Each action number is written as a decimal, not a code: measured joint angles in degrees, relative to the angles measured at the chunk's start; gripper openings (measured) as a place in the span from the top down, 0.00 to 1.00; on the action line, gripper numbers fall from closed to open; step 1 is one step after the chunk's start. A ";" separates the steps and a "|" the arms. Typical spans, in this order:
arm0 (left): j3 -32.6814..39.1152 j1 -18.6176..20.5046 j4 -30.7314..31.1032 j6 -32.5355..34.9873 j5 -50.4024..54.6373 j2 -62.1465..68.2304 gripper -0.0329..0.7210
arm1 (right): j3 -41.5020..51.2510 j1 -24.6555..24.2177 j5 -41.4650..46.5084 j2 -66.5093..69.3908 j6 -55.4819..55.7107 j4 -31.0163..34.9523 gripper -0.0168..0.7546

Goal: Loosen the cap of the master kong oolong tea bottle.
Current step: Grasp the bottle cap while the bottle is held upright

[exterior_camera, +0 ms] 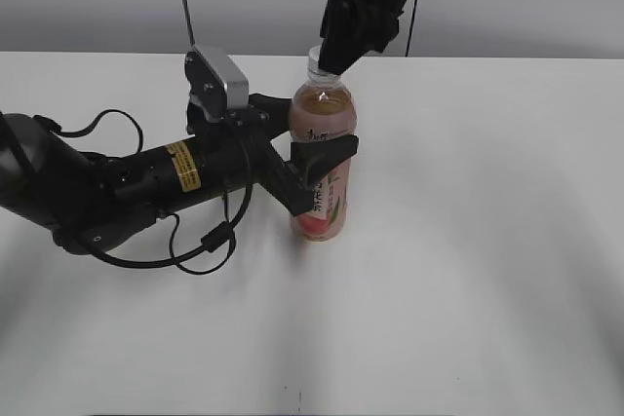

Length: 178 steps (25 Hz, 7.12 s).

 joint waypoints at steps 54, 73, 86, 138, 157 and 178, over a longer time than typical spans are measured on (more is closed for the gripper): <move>0.10 0.00 -0.06 -0.12 -0.08 0.00 0.34 | -2.41 -0.10 -0.18 -0.81 91.80 2.51 0.25; 0.16 0.00 -0.17 -0.12 -0.14 0.00 0.34 | -2.41 -0.10 -0.18 0.93 85.94 -0.27 0.30; 0.16 0.00 -0.17 -0.12 -0.14 0.00 0.34 | -5.82 -0.10 -0.12 -0.22 73.27 -4.88 0.36; -0.26 0.16 21.66 -7.34 -2.98 -0.47 0.34 | 1.35 -0.10 -0.12 -8.09 63.60 -2.75 0.38; -0.26 0.16 21.41 -7.38 -2.98 -0.47 0.34 | 18.15 -0.10 -0.09 -14.69 68.52 3.39 0.44; -0.26 0.11 20.74 -7.45 -2.98 -0.47 0.34 | 14.67 -0.10 -0.14 -13.28 65.17 0.89 0.44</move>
